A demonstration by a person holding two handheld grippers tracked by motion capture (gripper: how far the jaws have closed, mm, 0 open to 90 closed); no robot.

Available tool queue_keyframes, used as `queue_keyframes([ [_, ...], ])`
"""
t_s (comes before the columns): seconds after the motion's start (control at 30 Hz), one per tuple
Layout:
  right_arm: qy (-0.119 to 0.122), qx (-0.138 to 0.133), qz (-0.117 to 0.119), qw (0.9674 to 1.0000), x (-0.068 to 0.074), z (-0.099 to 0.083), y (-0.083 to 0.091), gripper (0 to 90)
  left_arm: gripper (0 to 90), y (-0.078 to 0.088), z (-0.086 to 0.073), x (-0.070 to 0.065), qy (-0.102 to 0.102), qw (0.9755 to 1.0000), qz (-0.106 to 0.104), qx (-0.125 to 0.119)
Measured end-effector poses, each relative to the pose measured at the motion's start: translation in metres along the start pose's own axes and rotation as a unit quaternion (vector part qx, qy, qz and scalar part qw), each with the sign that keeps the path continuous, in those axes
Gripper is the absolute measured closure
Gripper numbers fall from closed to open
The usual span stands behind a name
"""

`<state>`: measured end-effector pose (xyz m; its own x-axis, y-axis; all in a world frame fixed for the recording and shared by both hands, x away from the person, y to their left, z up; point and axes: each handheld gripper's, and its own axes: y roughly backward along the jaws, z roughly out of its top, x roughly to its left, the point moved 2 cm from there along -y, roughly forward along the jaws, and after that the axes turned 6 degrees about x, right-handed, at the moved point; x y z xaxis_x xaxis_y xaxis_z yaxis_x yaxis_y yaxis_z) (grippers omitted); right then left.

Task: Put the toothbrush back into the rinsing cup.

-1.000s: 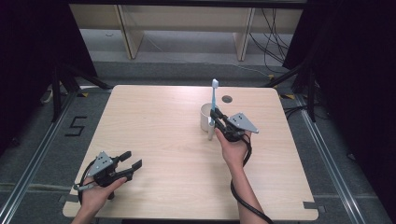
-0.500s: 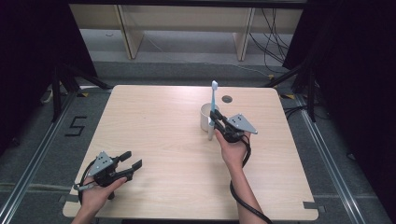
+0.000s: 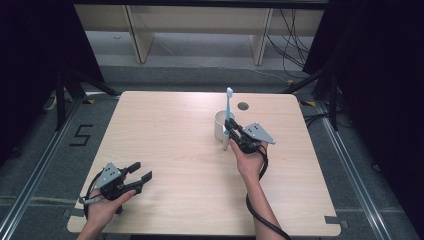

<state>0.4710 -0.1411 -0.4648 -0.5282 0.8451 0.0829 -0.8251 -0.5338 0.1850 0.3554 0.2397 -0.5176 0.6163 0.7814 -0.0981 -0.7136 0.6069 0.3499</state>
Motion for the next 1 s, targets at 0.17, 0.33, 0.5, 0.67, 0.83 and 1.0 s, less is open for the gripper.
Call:
queue_keyframes([
  [0.17,-0.006,0.001,-0.001,1.0,0.0,-0.002,0.0,79.1,36.6,0.0,0.0,0.0,0.002,1.0,0.0,0.001],
  [0.33,-0.004,0.004,-0.002,1.0,0.0,-0.004,0.0,79.1,36.6,0.0,0.0,0.0,0.002,1.0,0.0,0.001],
  [0.5,-0.002,0.007,-0.003,1.0,0.0,-0.006,0.0,79.0,36.6,0.0,-0.001,0.0,0.003,1.0,0.0,0.001],
  [0.67,0.001,0.008,-0.005,1.0,0.0,-0.008,0.0,79.0,36.6,-0.001,-0.001,0.0,0.002,1.0,0.0,0.0],
  [0.83,-0.003,0.018,-0.006,0.9998,0.0,-0.013,0.0,76.9,36.6,0.0,-0.001,0.0,0.002,1.0,0.0,0.0],
  [1.0,0.015,0.027,-0.002,0.9995,-0.001,-0.017,0.0,68.0,36.6,-0.001,-0.001,0.0,0.001,1.0,0.0,0.001],
])
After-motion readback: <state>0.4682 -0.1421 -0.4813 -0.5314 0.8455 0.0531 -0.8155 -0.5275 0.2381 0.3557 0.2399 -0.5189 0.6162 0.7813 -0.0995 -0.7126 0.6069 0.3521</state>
